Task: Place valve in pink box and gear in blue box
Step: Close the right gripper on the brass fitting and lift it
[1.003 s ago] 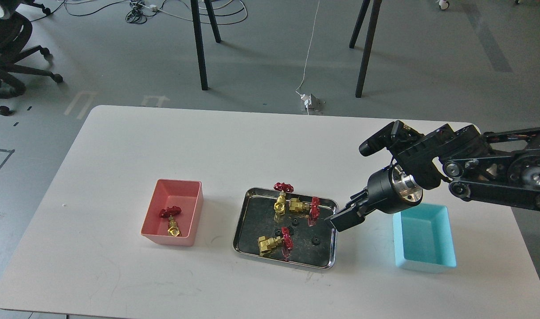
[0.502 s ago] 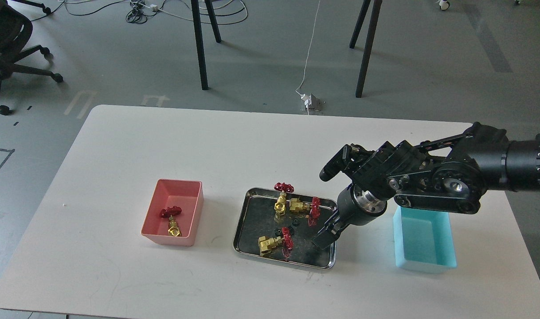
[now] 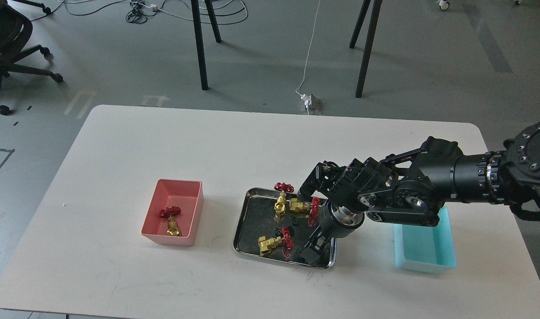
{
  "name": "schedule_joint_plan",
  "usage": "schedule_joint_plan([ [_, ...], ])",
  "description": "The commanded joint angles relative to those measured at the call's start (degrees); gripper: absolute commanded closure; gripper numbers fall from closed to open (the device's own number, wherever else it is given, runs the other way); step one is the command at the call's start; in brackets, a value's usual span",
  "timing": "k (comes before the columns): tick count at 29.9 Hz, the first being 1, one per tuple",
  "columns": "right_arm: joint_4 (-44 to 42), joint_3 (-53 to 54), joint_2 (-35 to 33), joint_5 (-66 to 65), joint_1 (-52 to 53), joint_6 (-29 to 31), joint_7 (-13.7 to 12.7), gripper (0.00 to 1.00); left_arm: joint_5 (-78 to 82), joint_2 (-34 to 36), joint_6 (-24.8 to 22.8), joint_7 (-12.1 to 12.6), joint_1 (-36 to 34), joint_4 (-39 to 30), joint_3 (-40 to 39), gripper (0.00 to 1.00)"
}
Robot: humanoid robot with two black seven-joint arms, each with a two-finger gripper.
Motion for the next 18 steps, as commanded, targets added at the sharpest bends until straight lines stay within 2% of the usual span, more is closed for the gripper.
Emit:
schedule_joint_plan([
  [1, -1.93, -0.64, 1.37, -0.42, -0.63, -0.07, 0.35, 0.19, 0.00, 0.11, 0.10, -0.02, -0.53, 0.01, 0.02, 0.02],
  [13, -3.16, -1.51, 2.69, -0.51, -0.90, 0.28, 0.26, 0.35, 0.00, 1.07, 0.46, -0.28, -0.53, 0.01, 0.02, 0.02],
  [18, -3.69, -2.66, 3.31, -0.77, -0.90, 0.54, 0.26, 0.36, 0.00, 1.25, 0.46, -0.28, -0.62, 0.01, -0.07, 0.02],
])
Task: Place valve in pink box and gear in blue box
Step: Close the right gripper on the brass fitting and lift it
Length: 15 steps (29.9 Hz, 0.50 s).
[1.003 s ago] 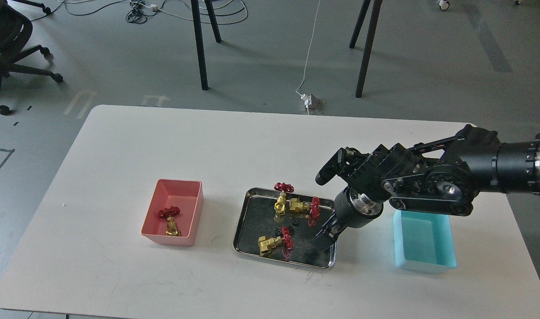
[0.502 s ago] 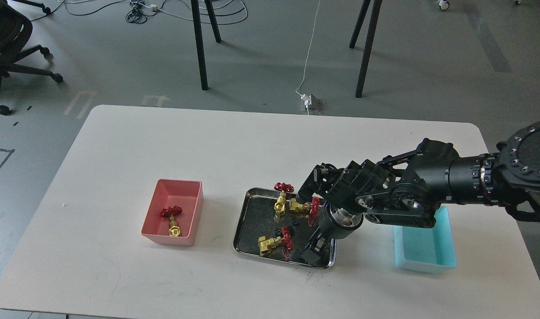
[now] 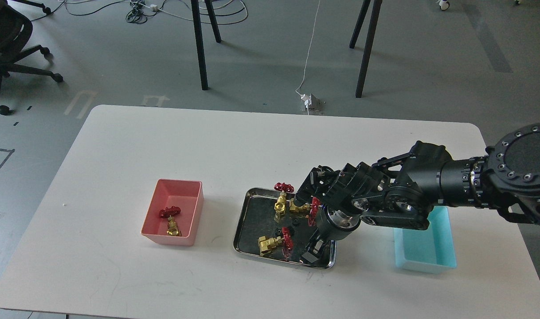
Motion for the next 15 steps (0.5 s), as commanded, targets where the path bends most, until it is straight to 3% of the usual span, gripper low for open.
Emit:
schedule_joint_plan([
  [1, -0.42, -0.34, 0.34, -0.05, 0.01, 0.20, -0.02, 0.36, 0.00, 0.05, -0.03, -0.01, 0.01, 0.00, -0.07, 0.01],
  [15, -0.68, -1.57, 0.34, -0.23, 0.09, 0.55, -0.29, 0.64, 0.00, 0.31, -0.03, -0.19, 0.01, 0.00, -0.07, 0.02],
])
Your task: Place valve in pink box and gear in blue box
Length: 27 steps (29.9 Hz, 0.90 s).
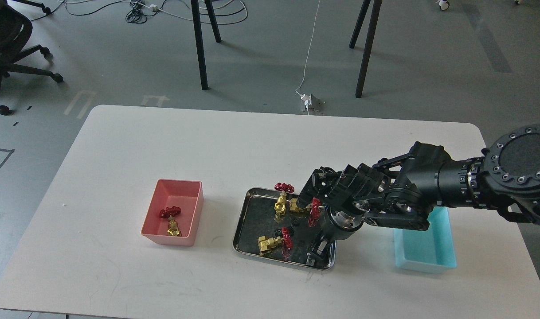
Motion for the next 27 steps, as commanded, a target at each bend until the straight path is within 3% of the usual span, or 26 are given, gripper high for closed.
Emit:
schedule_joint_plan([
  [1, 0.03, -0.07, 0.02, 0.01, 0.18, 0.22, -0.08, 0.67, -0.03, 0.20, 0.00, 0.00, 0.02, 0.01, -0.07, 0.02],
  [9, 0.55, 0.02, 0.02, 0.09, 1.40, 1.32, -0.16, 0.85, -0.03, 0.37, 0.00, 0.00, 0.02, 0.01, 0.02, 0.01],
  [15, 3.36, 1.08, -1.73, 0.88, 5.09, 1.32, -0.08, 0.90, -0.03, 0.37, 0.00, 0.00, 0.11, 0.01, 0.20, 0.01],
  [21, 14.34, 4.85, -14.10, 1.24, 11.07, 1.32, 0.19, 0.90, 0.06, -0.15, 0.09, 0.35, 0.28, 0.00, 0.37, 0.02],
  [27, 25.50, 5.03, -36.67, 1.68, 14.06, 1.32, 0.19, 0.90, 0.06, -0.42, 0.17, 0.53, 0.37, 0.01, 0.37, 0.01],
])
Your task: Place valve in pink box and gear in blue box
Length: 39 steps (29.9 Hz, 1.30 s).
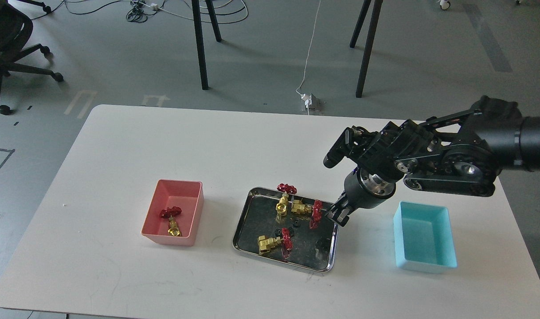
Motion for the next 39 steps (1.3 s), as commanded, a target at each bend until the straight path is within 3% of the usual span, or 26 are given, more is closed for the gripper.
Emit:
schedule_joint_plan([
  [1, 6.44, -0.09, -13.94, 0.08, 0.59, 0.00, 0.00, 0.90, 0.00, -0.05, 0.00, 0.09, 0.01, 0.01, -0.05, 0.02],
  [5, 9.70, -0.36, -26.87, -0.89, -1.51, 0.00, 0.00, 0.89, 0.00, 0.04, 0.00, 0.09, -0.17, 0.01, -0.05, 0.01],
  [9, 9.44, 0.08, -31.73, -3.34, -6.60, 0.00, 0.00, 0.88, 0.00, 0.21, -0.09, 0.01, -0.25, 0.01, -0.05, 0.01],
  [13, 6.46, 2.27, -32.09, -4.67, -10.47, 0.00, 0.00, 0.84, 0.00, 0.39, -0.09, -0.34, -0.26, 0.01, -0.05, 0.01],
  [20, 4.34, 9.66, -28.83, -4.23, -16.71, 0.00, -0.09, 0.51, 0.00, 0.30, -0.09, -0.34, -0.34, 0.01, -0.22, 0.01],
  [29, 4.78, 13.78, -28.83, -2.75, -17.86, 0.00, 0.00, 0.32, 0.00, 0.21, 0.09, -0.43, -0.17, -0.35, -0.31, 0.01],
  [31, 5.05, 18.16, -29.97, 1.54, -17.95, 0.00, -0.09, 0.26, -0.26, 0.21, 0.96, -0.43, -0.08, -0.35, -0.57, 0.01],
  [34, 4.43, 29.57, -32.78, 13.39, -18.04, 0.00, -0.79, 0.11, -0.44, 0.04, 2.20, -0.43, 0.01, -0.96, -0.58, 0.01],
  [36, 3.38, 36.35, -32.96, 23.49, -18.39, 0.00, -1.41, 0.09, -0.53, -0.31, 2.55, 0.00, 0.18, -0.96, -0.31, 0.01],
  [39, 0.22, 44.27, -32.00, 38.17, -18.48, -7.84, -2.81, 0.09, -0.35, -2.76, 2.99, 0.44, 0.19, -0.96, 0.21, 0.01],
])
